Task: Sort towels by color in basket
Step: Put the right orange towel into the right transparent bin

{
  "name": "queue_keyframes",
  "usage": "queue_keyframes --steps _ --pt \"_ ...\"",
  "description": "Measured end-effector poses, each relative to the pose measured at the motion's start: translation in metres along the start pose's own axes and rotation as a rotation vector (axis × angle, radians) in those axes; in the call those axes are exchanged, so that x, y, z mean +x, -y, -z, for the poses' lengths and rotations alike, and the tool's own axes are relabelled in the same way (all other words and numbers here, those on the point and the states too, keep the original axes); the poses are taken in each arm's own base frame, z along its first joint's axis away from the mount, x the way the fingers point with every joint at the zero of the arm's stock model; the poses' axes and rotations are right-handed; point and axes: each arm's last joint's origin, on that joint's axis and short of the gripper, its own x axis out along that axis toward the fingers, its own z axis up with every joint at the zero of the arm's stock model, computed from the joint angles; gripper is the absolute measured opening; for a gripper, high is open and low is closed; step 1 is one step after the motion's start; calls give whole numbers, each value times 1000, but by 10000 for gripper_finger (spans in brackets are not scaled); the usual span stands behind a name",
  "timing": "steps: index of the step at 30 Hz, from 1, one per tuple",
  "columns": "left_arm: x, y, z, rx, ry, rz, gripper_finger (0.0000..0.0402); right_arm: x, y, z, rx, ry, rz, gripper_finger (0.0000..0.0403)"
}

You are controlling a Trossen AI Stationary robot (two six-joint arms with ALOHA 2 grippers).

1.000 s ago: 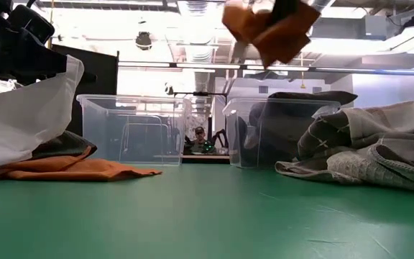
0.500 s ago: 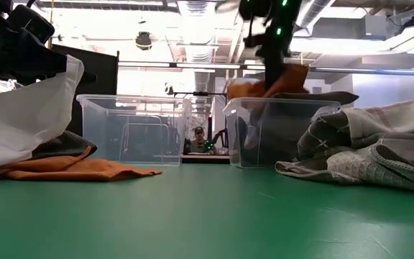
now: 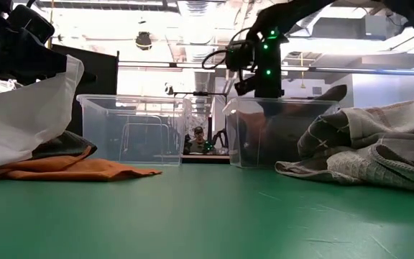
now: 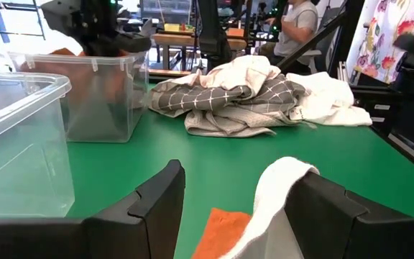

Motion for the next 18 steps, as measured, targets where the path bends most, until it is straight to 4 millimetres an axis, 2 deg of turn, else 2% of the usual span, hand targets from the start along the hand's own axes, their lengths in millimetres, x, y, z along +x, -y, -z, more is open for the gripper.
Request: queue_keyframes --steps 4,10,14,18 --pt "0 0 0 0 0 0 214 13 -1 -4 44 -16 -97 51" --pt "0 0 0 0 0 0 214 18 -3 -5 60 -28 -136 73" --pt "0 0 0 0 0 0 214 12 -2 -3 70 -14 -119 77" --pt "0 0 0 0 0 0 214 -3 -1 1 73 23 -102 79"
